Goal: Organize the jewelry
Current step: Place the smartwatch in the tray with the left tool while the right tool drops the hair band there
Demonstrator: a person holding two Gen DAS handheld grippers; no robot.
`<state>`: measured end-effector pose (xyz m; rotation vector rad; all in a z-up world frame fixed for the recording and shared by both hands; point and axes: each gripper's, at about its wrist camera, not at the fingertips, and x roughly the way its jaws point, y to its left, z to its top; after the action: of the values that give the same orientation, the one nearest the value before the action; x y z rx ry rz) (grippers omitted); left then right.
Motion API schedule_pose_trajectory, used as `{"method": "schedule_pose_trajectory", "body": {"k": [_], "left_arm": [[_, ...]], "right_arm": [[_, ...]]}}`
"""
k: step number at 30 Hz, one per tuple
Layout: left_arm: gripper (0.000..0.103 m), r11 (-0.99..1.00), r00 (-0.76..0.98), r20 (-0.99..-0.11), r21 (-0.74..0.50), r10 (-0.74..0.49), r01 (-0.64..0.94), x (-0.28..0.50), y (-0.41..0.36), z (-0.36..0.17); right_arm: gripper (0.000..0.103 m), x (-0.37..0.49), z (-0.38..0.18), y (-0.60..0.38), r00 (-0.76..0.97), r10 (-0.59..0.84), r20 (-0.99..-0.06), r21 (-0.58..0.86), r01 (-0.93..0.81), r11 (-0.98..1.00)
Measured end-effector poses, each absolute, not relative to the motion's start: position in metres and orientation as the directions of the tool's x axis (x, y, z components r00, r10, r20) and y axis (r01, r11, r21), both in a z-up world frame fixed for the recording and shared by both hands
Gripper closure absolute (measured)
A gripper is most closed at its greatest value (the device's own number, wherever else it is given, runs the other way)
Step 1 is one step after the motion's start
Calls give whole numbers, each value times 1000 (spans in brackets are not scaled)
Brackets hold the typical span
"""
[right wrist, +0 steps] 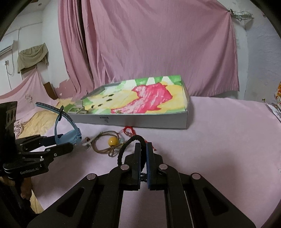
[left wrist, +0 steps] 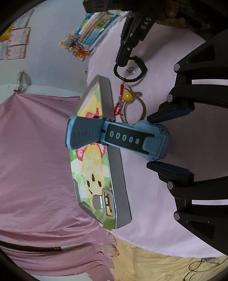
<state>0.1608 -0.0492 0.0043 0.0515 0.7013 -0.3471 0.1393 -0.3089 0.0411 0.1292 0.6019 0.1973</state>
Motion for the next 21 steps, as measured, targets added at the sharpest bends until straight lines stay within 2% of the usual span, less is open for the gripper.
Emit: {"method": "schedule_pose_trajectory", "body": {"k": [7,13,21], "left_arm": [[60,947,731,-605,-153,-315,282,171,-38,14],[60,952,760,-574,-175,-306,251,198,-36,31],[60,965,727,-635,-149,-260,214,250,-40,26]], "right_arm": [[98,145,61,-303,828,246,-503,169,-185,968],[98,174,87,-300,847,266,-461,158,-216,964],[98,233,80,-285,794,300,-529,181,-240,954]]}}
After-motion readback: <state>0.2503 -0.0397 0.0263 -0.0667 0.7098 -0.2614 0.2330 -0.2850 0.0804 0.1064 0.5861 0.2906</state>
